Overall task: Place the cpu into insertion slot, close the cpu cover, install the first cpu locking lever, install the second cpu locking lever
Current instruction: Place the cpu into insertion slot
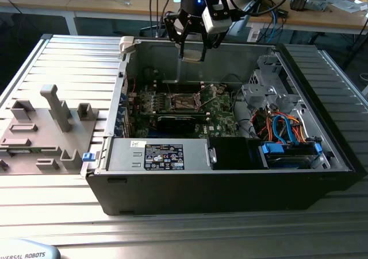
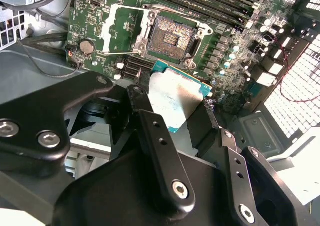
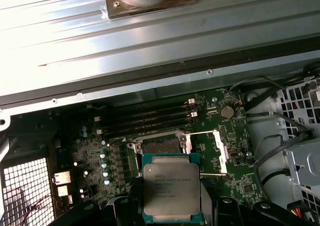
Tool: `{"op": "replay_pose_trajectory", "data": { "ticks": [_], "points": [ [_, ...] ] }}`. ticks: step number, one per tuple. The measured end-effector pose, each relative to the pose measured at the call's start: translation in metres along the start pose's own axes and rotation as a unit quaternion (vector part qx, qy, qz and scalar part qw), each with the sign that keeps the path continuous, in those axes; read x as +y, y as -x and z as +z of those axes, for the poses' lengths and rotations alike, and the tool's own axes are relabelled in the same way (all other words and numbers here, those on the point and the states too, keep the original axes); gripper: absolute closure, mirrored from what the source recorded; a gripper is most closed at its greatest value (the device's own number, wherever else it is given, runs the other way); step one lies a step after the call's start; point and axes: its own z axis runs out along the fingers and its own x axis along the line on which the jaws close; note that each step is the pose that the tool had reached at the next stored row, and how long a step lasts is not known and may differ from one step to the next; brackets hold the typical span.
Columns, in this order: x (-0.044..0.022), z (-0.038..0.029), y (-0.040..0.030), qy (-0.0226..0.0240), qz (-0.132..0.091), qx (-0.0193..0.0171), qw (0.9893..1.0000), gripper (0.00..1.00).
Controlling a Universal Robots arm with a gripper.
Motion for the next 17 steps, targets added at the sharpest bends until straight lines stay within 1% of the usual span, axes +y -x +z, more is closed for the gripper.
{"op": "replay_pose_trajectory", "data": {
  "ticks": [17],
  "points": [
    [0.0000, 0.0000, 0.0000, 0.0001, 0.006, -0.0004, 1.0000, 0.46]
  ]
}}
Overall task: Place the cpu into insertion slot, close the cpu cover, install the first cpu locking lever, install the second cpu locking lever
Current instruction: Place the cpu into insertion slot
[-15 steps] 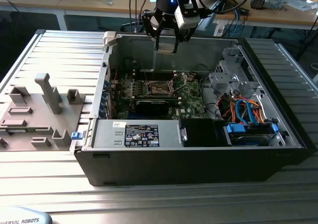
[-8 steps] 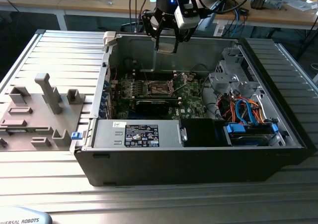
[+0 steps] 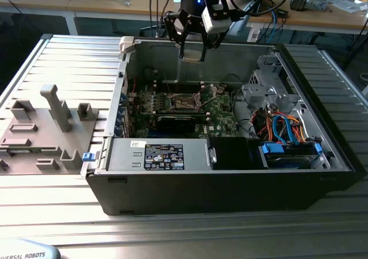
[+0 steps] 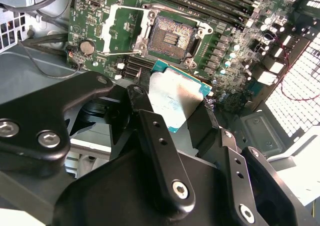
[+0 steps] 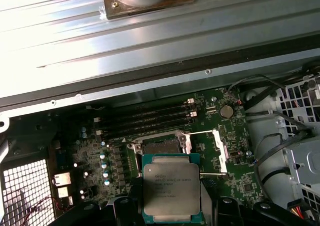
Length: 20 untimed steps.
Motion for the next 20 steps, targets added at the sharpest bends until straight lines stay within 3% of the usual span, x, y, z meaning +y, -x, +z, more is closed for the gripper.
{"op": "replay_pose_trajectory", "data": {
  "ticks": [20],
  "points": [
    [0.0000, 0.0000, 0.0000, 0.0001, 0.005, -0.0004, 1.0000, 0.46]
  ]
}}
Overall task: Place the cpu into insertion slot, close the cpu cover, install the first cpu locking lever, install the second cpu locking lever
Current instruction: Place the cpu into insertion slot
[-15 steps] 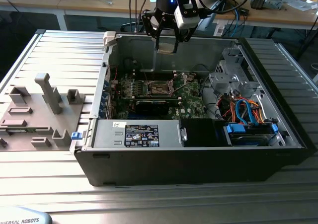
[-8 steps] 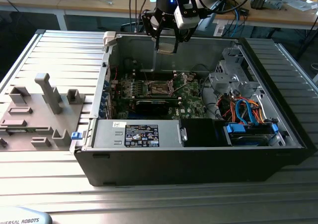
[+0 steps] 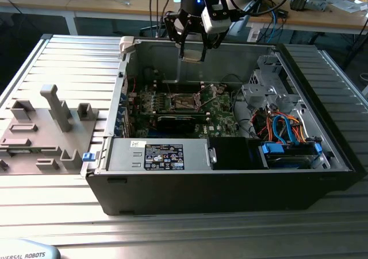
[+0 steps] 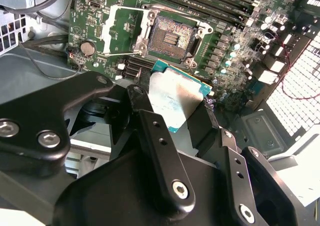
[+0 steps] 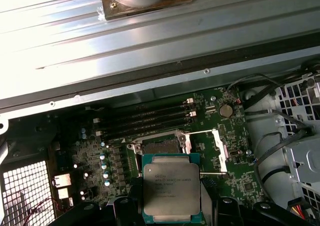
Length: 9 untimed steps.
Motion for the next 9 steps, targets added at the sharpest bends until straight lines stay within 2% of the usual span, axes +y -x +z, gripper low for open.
{"op": "replay_pose_trajectory", "data": {
  "ticks": [9],
  "points": [
    [0.0000, 0.0000, 0.0000, 0.0000, 0.002, -0.0002, 1.0000, 0.46]
  ]
}}
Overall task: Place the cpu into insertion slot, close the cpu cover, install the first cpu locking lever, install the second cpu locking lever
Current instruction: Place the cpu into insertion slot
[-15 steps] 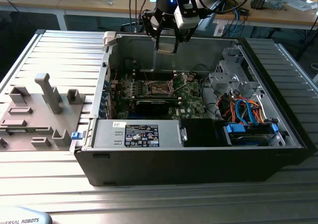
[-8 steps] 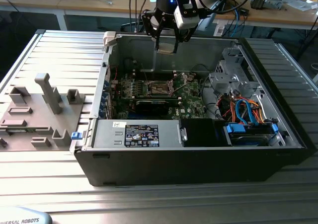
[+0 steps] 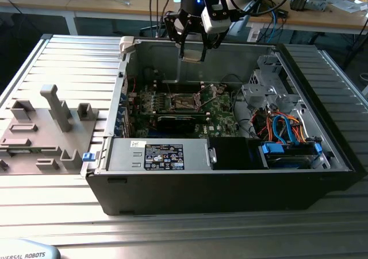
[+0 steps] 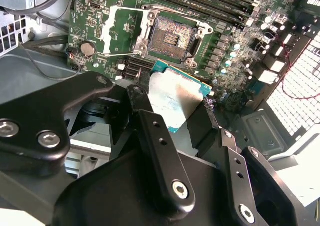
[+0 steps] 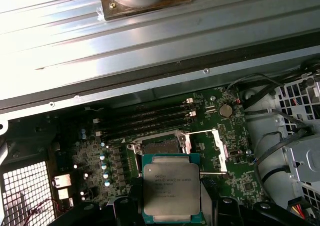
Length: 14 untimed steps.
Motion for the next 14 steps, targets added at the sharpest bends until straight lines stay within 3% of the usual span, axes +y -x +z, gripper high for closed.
{"op": "replay_pose_trajectory", "data": {
  "ticks": [14],
  "points": [
    [0.0000, 0.0000, 0.0000, 0.0000, 0.003, -0.0003, 1.0000, 0.46]
  ]
}}
